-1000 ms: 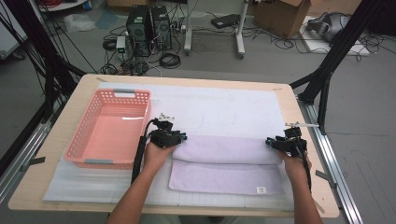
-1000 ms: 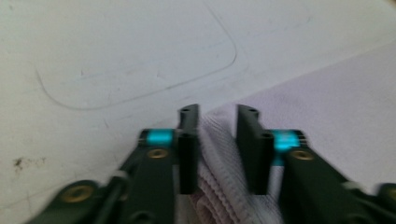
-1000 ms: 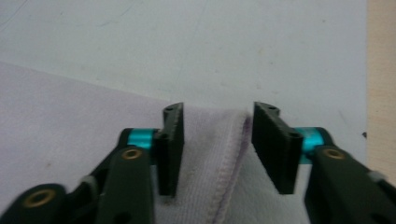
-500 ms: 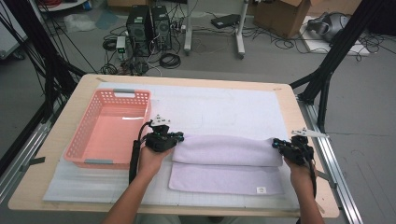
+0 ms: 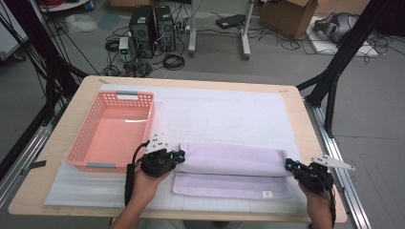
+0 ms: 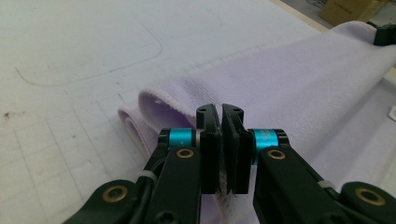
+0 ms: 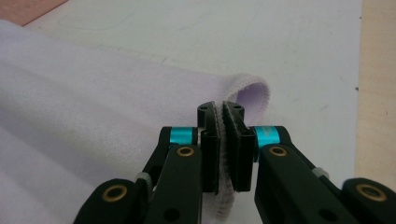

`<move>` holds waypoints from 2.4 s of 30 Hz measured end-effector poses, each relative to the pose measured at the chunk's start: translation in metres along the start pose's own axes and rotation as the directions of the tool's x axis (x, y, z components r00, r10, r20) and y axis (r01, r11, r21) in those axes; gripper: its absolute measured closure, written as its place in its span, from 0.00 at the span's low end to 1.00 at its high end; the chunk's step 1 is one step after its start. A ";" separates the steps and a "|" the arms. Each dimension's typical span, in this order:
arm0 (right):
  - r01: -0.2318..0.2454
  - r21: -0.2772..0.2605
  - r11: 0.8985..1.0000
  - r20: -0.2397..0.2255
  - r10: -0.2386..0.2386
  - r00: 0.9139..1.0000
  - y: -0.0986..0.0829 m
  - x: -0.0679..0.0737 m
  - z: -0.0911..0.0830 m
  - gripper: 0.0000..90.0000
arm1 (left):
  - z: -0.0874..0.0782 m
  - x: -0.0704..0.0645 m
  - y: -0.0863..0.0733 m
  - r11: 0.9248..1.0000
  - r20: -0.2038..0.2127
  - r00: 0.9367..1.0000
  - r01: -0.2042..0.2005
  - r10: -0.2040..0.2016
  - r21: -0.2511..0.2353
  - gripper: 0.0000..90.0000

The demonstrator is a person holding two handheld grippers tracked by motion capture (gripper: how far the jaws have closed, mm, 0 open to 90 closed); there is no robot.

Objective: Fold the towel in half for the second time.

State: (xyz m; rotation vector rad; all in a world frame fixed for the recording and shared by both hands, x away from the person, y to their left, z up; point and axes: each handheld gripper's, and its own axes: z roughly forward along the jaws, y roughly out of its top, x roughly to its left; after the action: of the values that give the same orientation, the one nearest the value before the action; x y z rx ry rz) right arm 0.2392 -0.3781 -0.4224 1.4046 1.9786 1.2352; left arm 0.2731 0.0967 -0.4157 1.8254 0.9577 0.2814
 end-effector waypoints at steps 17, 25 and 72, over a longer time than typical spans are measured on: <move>-0.025 -0.013 1.000 0.004 0.026 1.000 0.002 0.008 -0.022 0.69 | -0.005 0.002 -0.011 0.998 0.024 0.999 0.048 -0.049 0.032 0.60; 0.001 0.071 0.997 0.014 -0.002 1.000 0.010 0.009 0.006 0.97 | 0.006 0.002 -0.014 0.997 0.017 0.999 0.047 -0.049 0.066 0.97; -0.013 0.170 0.985 0.000 0.013 1.000 0.003 -0.005 0.034 0.93 | 0.027 0.022 -0.010 0.992 -0.090 0.995 0.048 -0.038 0.114 0.96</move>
State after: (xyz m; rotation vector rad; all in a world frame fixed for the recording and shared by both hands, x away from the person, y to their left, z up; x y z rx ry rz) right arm 0.2684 -0.3679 -0.4381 1.4988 2.1219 1.0936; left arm 0.2979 0.0959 -0.4415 1.9083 1.0933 0.2868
